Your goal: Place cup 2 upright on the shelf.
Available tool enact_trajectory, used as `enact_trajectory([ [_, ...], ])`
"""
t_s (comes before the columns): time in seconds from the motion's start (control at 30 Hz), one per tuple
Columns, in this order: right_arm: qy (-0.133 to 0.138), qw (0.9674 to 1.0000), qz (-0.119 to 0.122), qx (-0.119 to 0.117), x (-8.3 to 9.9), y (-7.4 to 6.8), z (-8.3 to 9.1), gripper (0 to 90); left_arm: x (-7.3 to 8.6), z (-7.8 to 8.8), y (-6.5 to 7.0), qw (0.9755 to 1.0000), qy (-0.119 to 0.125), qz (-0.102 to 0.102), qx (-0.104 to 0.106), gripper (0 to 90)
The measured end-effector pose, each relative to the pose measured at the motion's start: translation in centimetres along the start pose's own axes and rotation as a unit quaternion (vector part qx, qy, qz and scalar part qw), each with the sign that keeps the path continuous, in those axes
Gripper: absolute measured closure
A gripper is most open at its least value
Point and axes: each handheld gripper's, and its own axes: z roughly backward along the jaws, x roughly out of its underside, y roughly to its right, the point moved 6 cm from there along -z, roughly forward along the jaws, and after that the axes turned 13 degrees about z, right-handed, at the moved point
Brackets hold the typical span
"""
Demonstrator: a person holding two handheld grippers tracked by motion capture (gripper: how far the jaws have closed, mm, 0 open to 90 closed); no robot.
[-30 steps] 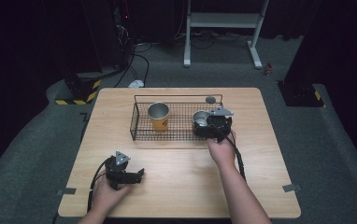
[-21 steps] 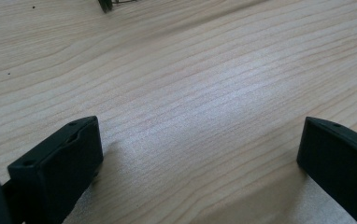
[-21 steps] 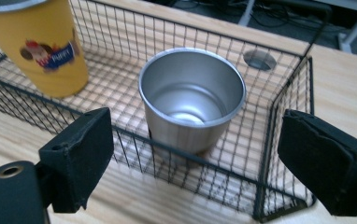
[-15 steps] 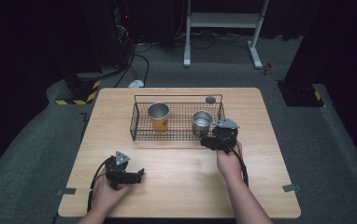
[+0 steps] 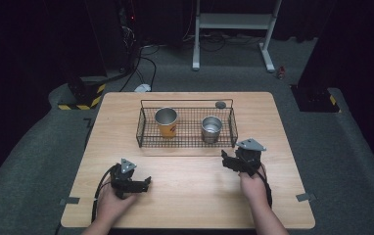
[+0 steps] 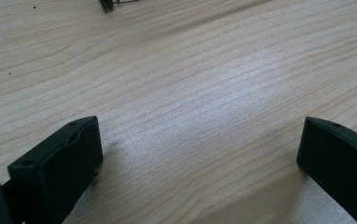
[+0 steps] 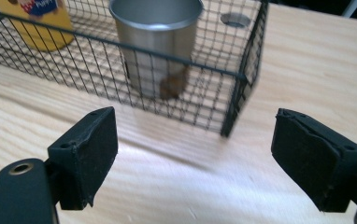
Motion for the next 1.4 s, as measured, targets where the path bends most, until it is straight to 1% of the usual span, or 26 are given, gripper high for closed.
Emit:
enact_trajectory([
  [0.07,-0.002,1.0,-0.008,0.002,0.8,0.2,0.3,15.6,0.0,0.0,0.0,1.0,0.0,0.0,0.0,0.6],
  [0.13,-0.004,0.9999,-0.011,-0.001,1.8,0.6,0.6,16.0,0.0,0.0,0.0,1.0,0.0,0.0,0.0,0.6],
  [0.2,-0.009,0.9999,-0.009,-0.001,2.7,0.8,0.8,15.9,0.0,0.0,0.0,1.0,0.0,0.0,0.0,0.6],
  [0.23,-0.013,0.9998,-0.013,-0.002,3.3,1.0,0.9,16.0,0.0,0.0,0.0,1.0,0.0,0.0,0.0,0.6],
  [0.4,-0.022,0.9997,-0.014,-0.003,5.5,1.5,1.5,16.0,0.0,0.0,0.0,1.0,0.0,0.0,0.0,0.6],
  [0.5,-0.037,0.9991,-0.022,-0.003,7.0,1.8,1.8,15.9,0.0,0.0,0.0,1.0,0.0,0.0,0.0,0.6],
  [0.53,-0.042,0.9989,-0.02,-0.003,7.6,2.0,1.8,16.0,0.0,0.0,0.0,1.0,0.0,0.0,0.0,0.7],
  [0.63,-0.057,0.9979,-0.031,-0.002,9.0,2.4,2.0,16.0,0.0,0.0,0.0,1.0,0.0,0.0,0.0,0.7],
  [0.7,-0.065,0.9973,-0.033,-0.001,9.8,2.7,2.1,16.0,0.0,0.0,0.0,1.0,0.0,0.0,0.0,0.6],
  [0.73,-0.069,0.997,-0.036,-0.002,10.0,2.8,2.2,16.0,0.0,0.0,0.0,1.0,0.0,0.001,0.0,0.6],
  [0.77,-0.077,0.9962,-0.039,-0.008,10.4,3.0,2.2,16.2,0.0,0.0,0.0,1.0,0.0,0.0,0.0,0.7],
  [0.83,-0.084,0.9957,-0.039,-0.009,10.7,3.2,2.3,15.8,0.0,0.0,0.0,1.0,0.0,0.001,0.0,0.7],
  [0.93,-0.087,0.9958,-0.027,-0.008,10.8,3.3,2.3,14.4,0.0,0.0,0.0,1.0,0.0,0.0,0.0,0.7],
  [1.4,-0.089,0.9956,-0.028,-0.008,10.8,3.3,2.2,13.7,0.0,0.0,0.0,1.0,0.002,0.002,0.0,0.7],
])
